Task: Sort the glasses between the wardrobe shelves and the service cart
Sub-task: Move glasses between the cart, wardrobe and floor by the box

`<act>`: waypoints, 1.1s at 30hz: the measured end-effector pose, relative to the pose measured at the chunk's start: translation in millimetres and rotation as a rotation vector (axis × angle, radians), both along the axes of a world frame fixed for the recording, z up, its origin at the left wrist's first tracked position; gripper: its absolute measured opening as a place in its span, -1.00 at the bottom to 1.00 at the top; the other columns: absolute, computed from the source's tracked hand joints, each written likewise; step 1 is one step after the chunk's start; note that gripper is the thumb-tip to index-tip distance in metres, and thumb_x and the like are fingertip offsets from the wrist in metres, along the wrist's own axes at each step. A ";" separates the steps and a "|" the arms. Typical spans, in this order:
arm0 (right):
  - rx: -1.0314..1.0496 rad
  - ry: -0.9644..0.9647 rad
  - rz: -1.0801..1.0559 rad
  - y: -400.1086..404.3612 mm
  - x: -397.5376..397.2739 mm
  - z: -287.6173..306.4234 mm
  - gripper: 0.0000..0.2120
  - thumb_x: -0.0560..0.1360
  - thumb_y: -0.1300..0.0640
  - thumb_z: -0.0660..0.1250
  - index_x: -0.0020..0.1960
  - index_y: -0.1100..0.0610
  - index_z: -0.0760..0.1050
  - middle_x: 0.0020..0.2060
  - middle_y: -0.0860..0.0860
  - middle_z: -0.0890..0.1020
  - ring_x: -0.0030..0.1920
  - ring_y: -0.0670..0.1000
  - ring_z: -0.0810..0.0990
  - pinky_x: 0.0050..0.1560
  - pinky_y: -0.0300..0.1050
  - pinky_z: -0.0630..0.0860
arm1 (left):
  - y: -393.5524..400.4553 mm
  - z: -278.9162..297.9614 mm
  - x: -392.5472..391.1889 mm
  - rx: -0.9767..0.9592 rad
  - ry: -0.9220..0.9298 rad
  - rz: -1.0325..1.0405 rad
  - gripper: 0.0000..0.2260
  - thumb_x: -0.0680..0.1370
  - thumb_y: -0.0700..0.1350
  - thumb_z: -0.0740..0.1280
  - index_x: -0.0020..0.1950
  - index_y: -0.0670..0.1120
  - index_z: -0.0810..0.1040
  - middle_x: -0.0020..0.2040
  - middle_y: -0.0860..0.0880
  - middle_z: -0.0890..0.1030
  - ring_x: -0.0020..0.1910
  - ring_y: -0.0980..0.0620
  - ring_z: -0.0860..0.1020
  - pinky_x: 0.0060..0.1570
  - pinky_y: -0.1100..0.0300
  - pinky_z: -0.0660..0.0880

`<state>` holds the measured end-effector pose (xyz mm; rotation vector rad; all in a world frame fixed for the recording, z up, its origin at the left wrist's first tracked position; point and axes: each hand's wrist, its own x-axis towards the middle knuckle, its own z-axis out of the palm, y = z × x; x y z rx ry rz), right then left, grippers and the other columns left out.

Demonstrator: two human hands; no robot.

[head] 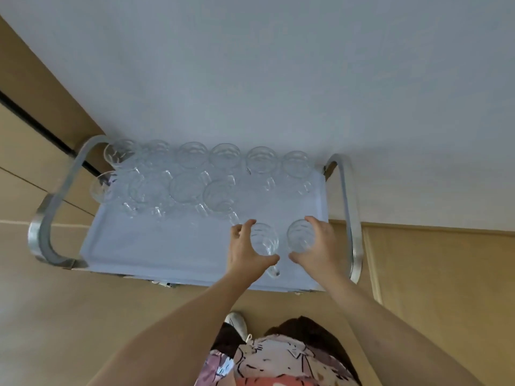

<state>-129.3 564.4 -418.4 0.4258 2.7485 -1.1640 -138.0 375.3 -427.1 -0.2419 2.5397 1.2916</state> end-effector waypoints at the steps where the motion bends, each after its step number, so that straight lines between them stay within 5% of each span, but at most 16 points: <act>1: 0.008 -0.003 -0.017 -2.1 1.4 -2.5 -0.05 0.19 0.11 0.69 0.47 -0.09 0.32 0.37 -0.02 0.37 0.30 0.02 0.42 0.14 -0.17 0.35 | -1.6 -2.6 -0.5 0.005 0.000 -0.014 -0.14 0.21 0.04 0.61 0.42 0.20 0.26 0.22 0.22 0.15 0.14 0.14 0.36 0.04 0.26 0.36; 8: 0.027 0.018 -0.056 -17.9 10.0 -14.5 -0.02 0.20 0.17 0.70 0.50 0.00 0.29 0.35 0.02 0.35 0.33 0.06 0.39 0.29 -0.10 0.38 | -6.7 -14.3 0.1 0.048 0.025 -0.073 -0.13 0.20 0.01 0.65 0.40 0.19 0.28 0.24 0.20 0.17 0.11 0.17 0.35 -0.10 0.54 0.24; 14: 0.045 -0.050 -0.029 -15.8 9.8 -13.4 0.13 0.27 0.09 0.69 0.61 0.05 0.05 0.51 0.08 0.22 0.49 0.12 0.26 0.44 0.11 0.37 | -7.8 -21.3 5.8 0.000 0.058 -0.123 -0.10 0.20 0.01 0.67 0.41 0.13 0.24 0.25 0.18 0.14 0.18 0.08 0.36 0.13 0.25 0.36; 22: 0.032 -0.009 0.047 -8.9 14.4 -16.4 0.08 0.31 0.14 0.65 0.62 0.05 0.05 0.48 0.10 0.25 0.48 0.10 0.22 0.44 0.06 0.34 | 0.8 -15.1 7.2 -0.229 0.023 -0.143 0.04 0.24 0.09 0.64 0.57 0.06 0.10 0.46 0.00 0.19 0.37 -0.07 0.22 0.35 0.08 0.29; 27: -0.003 0.007 -0.004 -2.5 7.1 -16.0 0.11 0.22 0.15 0.69 0.59 -0.04 0.13 0.42 0.06 0.35 0.39 0.07 0.35 0.24 -0.16 0.31 | 9.9 -11.1 1.3 -0.310 0.052 -0.138 -0.03 0.25 0.04 0.62 0.54 -0.02 0.17 0.42 -0.06 0.30 0.33 -0.10 0.25 0.24 0.19 0.26; 33: 0.065 0.030 -0.018 9.4 -1.6 -9.7 0.08 0.20 0.06 0.70 0.56 -0.09 0.16 0.40 0.03 0.42 0.35 0.07 0.44 0.19 -0.08 0.44 | 20.5 -4.0 -15.4 -0.273 0.038 -0.124 -0.04 0.26 -0.05 0.59 0.56 -0.04 0.16 0.44 -0.07 0.26 0.39 -0.11 0.21 0.22 0.21 0.21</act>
